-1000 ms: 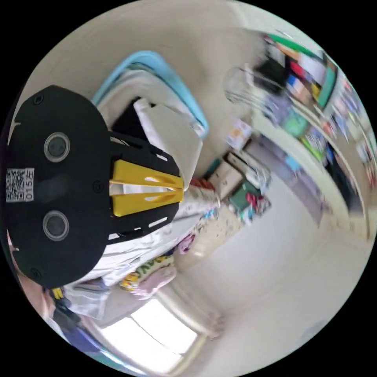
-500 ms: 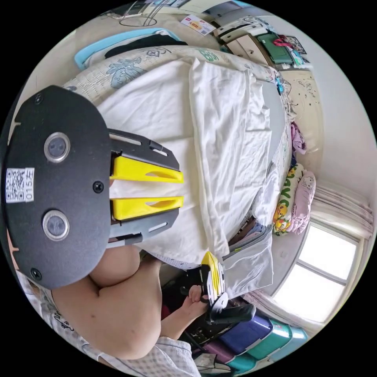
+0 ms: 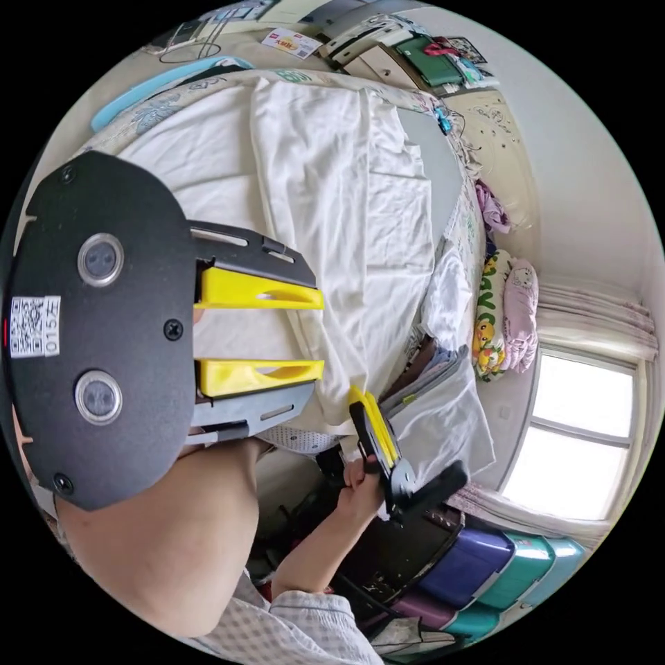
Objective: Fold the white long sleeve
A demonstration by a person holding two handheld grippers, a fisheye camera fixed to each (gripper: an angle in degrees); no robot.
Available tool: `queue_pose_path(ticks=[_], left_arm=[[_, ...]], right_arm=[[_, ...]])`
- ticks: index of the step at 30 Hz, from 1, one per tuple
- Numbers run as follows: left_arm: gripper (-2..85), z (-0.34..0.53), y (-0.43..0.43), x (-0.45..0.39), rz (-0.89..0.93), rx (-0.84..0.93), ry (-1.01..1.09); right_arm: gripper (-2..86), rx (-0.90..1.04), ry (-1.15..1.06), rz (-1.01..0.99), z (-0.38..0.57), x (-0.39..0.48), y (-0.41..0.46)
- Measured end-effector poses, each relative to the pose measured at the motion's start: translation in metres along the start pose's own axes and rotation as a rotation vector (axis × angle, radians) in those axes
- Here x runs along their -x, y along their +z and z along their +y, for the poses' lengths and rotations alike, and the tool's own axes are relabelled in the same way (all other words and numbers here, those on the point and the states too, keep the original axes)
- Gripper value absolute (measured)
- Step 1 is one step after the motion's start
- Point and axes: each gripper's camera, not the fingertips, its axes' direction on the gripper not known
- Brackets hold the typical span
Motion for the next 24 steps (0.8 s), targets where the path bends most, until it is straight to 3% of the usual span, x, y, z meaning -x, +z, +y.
queue_pose_path(ticks=[6,11,19,24], left_arm=[[10.0,-0.014,0.039,-0.004,0.044,0.139,0.006],[10.1,-0.005,0.04,0.0,0.048,0.14,-0.014],[9.9,0.036,-0.016,0.027,-0.048,0.015,-0.127],[10.6,0.02,-0.021,0.004,0.028,-0.031,-0.021]], right_arm=[[-0.3,-0.151,0.016,0.052,0.007,0.004,-0.057],[0.9,-0.074,0.058,0.171,0.006,-0.002,-0.043],[8.1,-0.137,0.055,0.204,0.003,-0.001,-0.055],[9.5,-0.07,0.073,0.125,-0.013,-0.014,-0.04]])
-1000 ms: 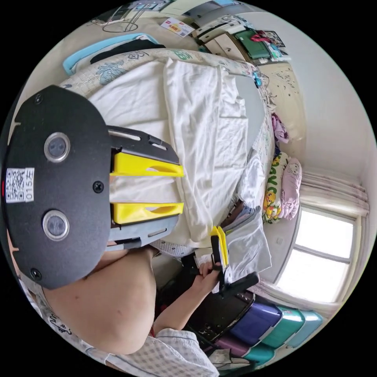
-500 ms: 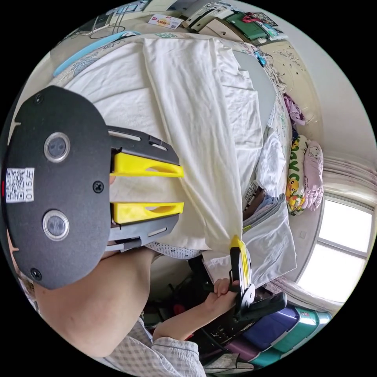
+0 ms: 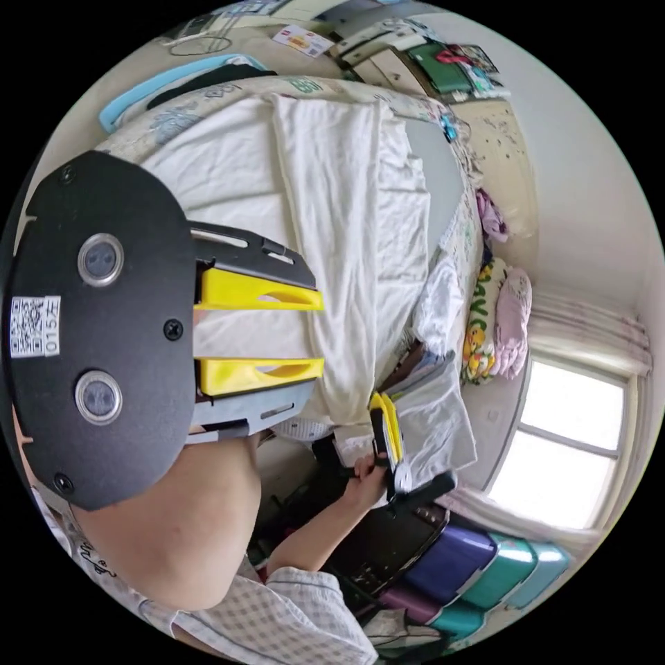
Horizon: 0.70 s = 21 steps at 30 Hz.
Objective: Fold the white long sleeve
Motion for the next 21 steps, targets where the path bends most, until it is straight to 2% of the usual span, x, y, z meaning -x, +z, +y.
queue_pose_path(ticks=[3,6,10,15,19,21], left_arm=[[10.7,-0.021,0.03,-0.027,0.089,0.021,0.113],[9.8,-0.037,0.071,-0.047,0.164,0.091,0.207],[5.4,-0.041,0.114,-0.058,0.15,0.222,0.253],[1.0,-0.029,0.117,-0.051,0.115,0.216,0.206],[1.1,-0.025,0.115,-0.047,0.117,0.216,0.19],[2.0,-0.023,0.112,-0.046,0.11,0.213,0.191]], right_arm=[[7.6,0.11,-0.037,-0.074,-0.007,0.004,0.019],[4.4,0.129,-0.078,-0.065,-0.006,0.015,0.022],[2.7,0.032,-0.085,-0.019,-0.006,0.016,-0.004],[5.2,-0.079,0.007,0.1,0.0,-0.001,-0.026],[7.4,0.112,-0.031,-0.022,-0.005,-0.001,0.012],[6.0,0.146,-0.052,-0.01,-0.006,0.005,0.022]])
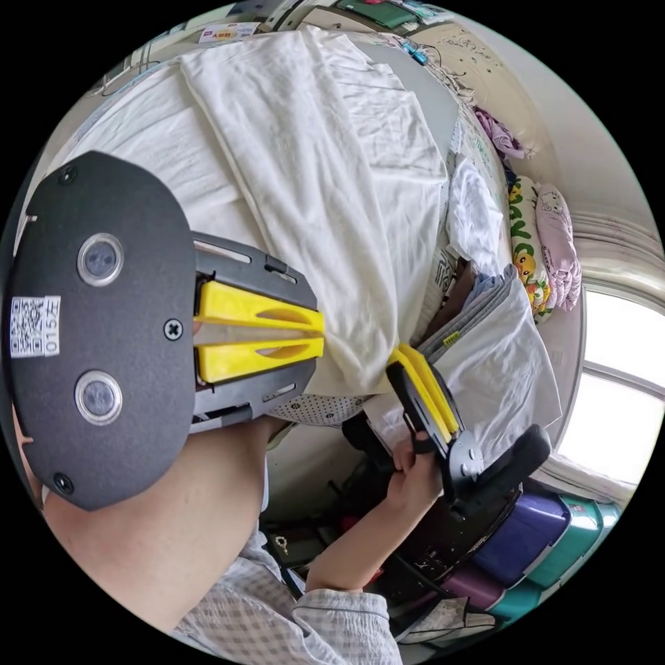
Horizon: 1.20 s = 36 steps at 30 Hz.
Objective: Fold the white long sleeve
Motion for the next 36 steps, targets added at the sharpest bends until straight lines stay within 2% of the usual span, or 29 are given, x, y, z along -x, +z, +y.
queue_pose_path(ticks=[5,10,14,19,26,29,32,36], left_arm=[[5.7,0.006,-0.019,-0.008,-0.014,-0.093,0.028],[0.3,-0.004,0.002,-0.009,-0.029,0.017,0.083],[-0.4,0.002,-0.003,-0.005,-0.016,-0.02,0.067],[0.1,0.007,-0.002,0.008,0.001,-0.001,0.022],[3.5,0.03,-0.033,0.036,0.044,-0.008,-0.005],[4.6,0.061,-0.081,0.08,-0.01,-0.076,-0.091],[5.7,0.097,-0.137,0.156,-0.115,-0.178,-0.296],[9.6,0.126,-0.181,0.27,-0.258,-0.201,-0.557]], right_arm=[[0.5,-0.041,-0.026,0.073,0.0,0.013,-0.004],[-0.4,-0.15,0.052,0.12,0.004,0.005,-0.027],[-0.4,-0.114,0.051,0.182,-0.002,0.005,-0.017],[0.5,0.02,0.001,0.269,-0.012,0.012,0.027],[4.7,0.035,0.032,0.172,-0.014,-0.004,0.006],[5.4,-0.047,0.03,0.197,-0.016,-0.013,-0.028],[6.5,-0.163,-0.012,0.189,-0.042,-0.023,-0.055],[10.5,-0.245,-0.117,0.157,-0.13,-0.034,-0.042]])
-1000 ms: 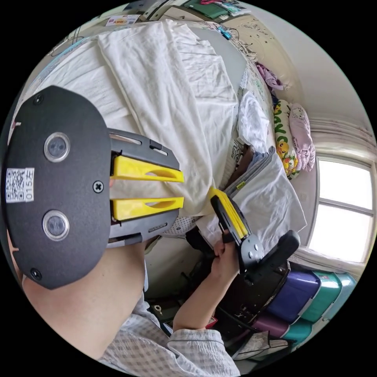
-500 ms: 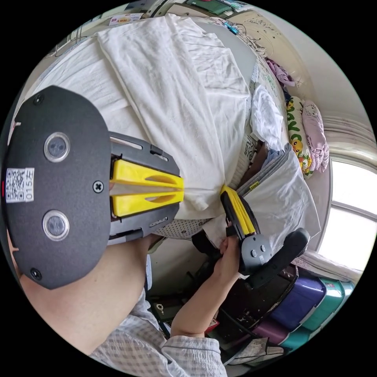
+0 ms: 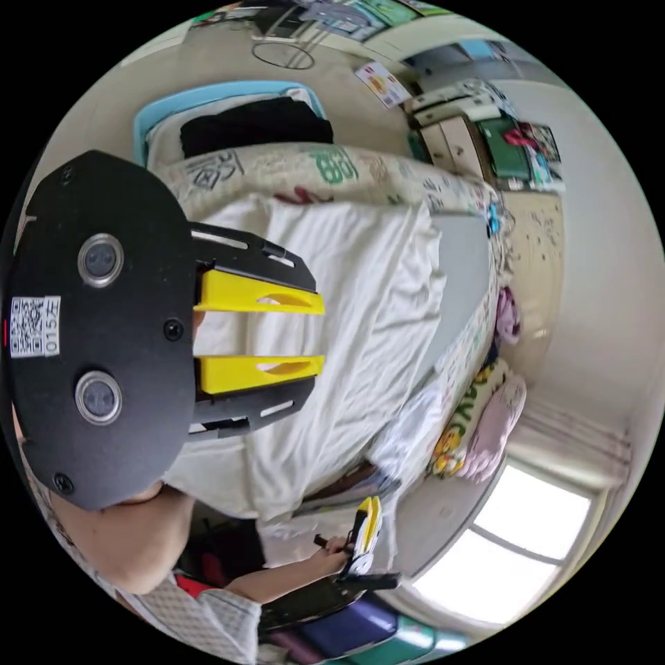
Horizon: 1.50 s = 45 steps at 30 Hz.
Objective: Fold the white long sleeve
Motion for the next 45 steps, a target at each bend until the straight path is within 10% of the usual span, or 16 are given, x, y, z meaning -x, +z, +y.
queue_pose_path(ticks=[12,24,34,45], left_arm=[[13.6,-0.091,0.082,0.196,0.027,-0.081,-0.494],[0.8,-0.104,0.062,0.193,0.023,-0.078,-0.435],[2.1,0.069,-0.113,0.051,0.233,-0.356,0.084],[8.7,0.287,-0.144,0.003,0.249,-0.274,-0.285]], right_arm=[[13.9,-0.002,0.286,-0.212,-0.208,-0.065,0.206],[0.1,0.079,0.197,-0.144,-0.222,-0.064,0.226],[1.2,-0.208,0.082,-0.363,-0.008,-0.037,-0.009],[8.8,-0.029,0.308,-0.28,0.172,0.001,-0.055]])
